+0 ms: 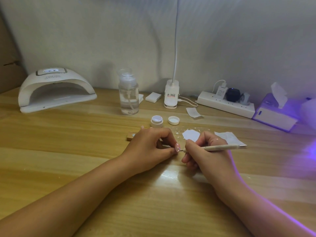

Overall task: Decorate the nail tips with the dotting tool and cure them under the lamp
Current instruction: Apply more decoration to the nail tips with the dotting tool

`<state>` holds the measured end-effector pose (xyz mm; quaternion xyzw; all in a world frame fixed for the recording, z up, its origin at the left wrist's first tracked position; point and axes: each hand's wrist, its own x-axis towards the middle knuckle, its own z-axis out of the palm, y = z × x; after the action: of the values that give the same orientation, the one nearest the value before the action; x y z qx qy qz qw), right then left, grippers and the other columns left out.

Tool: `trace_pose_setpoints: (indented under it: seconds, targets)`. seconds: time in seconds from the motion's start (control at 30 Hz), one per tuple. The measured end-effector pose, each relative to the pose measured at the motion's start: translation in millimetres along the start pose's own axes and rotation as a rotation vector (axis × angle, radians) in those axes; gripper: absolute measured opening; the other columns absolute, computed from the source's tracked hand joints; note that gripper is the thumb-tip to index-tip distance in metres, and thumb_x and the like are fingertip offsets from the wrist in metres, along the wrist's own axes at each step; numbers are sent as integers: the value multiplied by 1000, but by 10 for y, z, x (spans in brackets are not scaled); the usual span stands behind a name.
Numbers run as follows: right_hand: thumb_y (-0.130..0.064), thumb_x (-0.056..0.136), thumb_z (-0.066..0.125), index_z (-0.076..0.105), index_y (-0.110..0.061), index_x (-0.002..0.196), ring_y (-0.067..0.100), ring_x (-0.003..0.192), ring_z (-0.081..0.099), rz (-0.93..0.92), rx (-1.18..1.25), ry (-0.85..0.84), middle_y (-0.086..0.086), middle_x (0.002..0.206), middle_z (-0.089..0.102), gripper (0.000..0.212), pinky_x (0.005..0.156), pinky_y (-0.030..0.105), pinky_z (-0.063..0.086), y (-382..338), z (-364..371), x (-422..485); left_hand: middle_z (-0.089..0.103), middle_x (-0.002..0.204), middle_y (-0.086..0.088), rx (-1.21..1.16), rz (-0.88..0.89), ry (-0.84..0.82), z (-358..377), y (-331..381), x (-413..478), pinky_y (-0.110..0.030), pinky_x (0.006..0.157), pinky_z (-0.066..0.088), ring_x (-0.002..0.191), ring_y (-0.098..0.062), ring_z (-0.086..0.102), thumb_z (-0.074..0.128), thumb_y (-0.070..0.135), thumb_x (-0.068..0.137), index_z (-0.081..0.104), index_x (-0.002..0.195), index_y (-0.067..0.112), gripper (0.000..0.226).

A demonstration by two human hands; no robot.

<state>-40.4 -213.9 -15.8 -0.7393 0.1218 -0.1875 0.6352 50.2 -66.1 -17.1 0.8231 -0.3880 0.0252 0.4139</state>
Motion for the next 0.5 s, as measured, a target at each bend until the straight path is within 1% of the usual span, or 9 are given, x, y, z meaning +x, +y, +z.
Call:
trace_pose_setpoints:
  seconds: [0.1, 0.17, 0.2, 0.23, 0.27, 0.3, 0.33, 0.4, 0.5]
  targets:
    - [-15, 86, 67, 51, -15, 67, 12, 45, 57, -52, 138, 142, 9, 57, 68, 25, 45, 19, 47, 4, -27, 14, 64, 75, 33, -15, 1, 4, 5, 0, -3, -59, 113, 23, 64, 5, 60, 78, 30, 81, 62, 69, 40, 22]
    - [-27, 91, 68, 51, -18, 73, 9, 44, 53, -125, 234, 267, 4, 53, 63, 26, 45, 18, 45, -19, -63, 39, 65, 77, 32, -28, 1, 17, 11, -1, -10, -60, 113, 25, 62, 4, 60, 77, 30, 82, 63, 71, 38, 20]
    - [-35, 92, 67, 50, -21, 77, 8, 44, 49, -157, 252, 325, 0, 51, 58, 27, 44, 18, 42, -25, -91, 59, 65, 75, 32, -40, 10, 27, 19, -4, -17, -56, 110, 30, 59, 3, 59, 77, 30, 83, 63, 72, 37, 19]
    - [-41, 91, 67, 49, -23, 80, 7, 43, 45, -180, 254, 375, -4, 50, 53, 28, 43, 18, 40, -31, -123, 85, 64, 73, 32, -57, 31, 42, 22, -7, -21, -48, 103, 39, 55, 1, 58, 77, 27, 83, 64, 73, 35, 18]
    - [-43, 90, 68, 48, -25, 81, 7, 44, 41, -187, 249, 415, -6, 50, 48, 29, 43, 20, 37, -31, -155, 113, 64, 72, 31, -78, 57, 59, 27, -7, -25, -38, 88, 46, 52, 0, 58, 76, 23, 84, 66, 75, 33, 17]
    - [-43, 91, 68, 47, -26, 82, 7, 44, 39, -180, 241, 447, -7, 51, 45, 28, 43, 22, 35, -20, -189, 141, 65, 73, 28, -97, 81, 83, 30, -6, -31, -31, 73, 48, 49, -2, 58, 76, 19, 84, 67, 76, 30, 16]
    - [-40, 91, 69, 47, -25, 82, 7, 43, 37, -163, 239, 468, -8, 51, 44, 27, 42, 23, 34, -7, -224, 172, 67, 75, 26, -107, 105, 114, 25, 1, -30, -27, 62, 48, 49, -4, 58, 76, 16, 83, 68, 78, 29, 16]
    - [-36, 91, 70, 49, -24, 82, 5, 41, 37, -110, 242, 478, -10, 49, 45, 25, 38, 20, 32, 35, -280, 219, 66, 74, 25, -101, 154, 179, 14, 15, -38, -22, 54, 47, 49, -6, 59, 76, 13, 83, 69, 80, 27, 17]
    - [-38, 91, 69, 54, -22, 85, 2, 43, 41, -70, 247, 447, -8, 53, 56, 22, 37, 16, 33, 82, -316, 272, 67, 75, 21, -121, 189, 254, -15, 16, -40, -19, 52, 44, 49, -10, 58, 76, 9, 82, 69, 81, 26, 19]
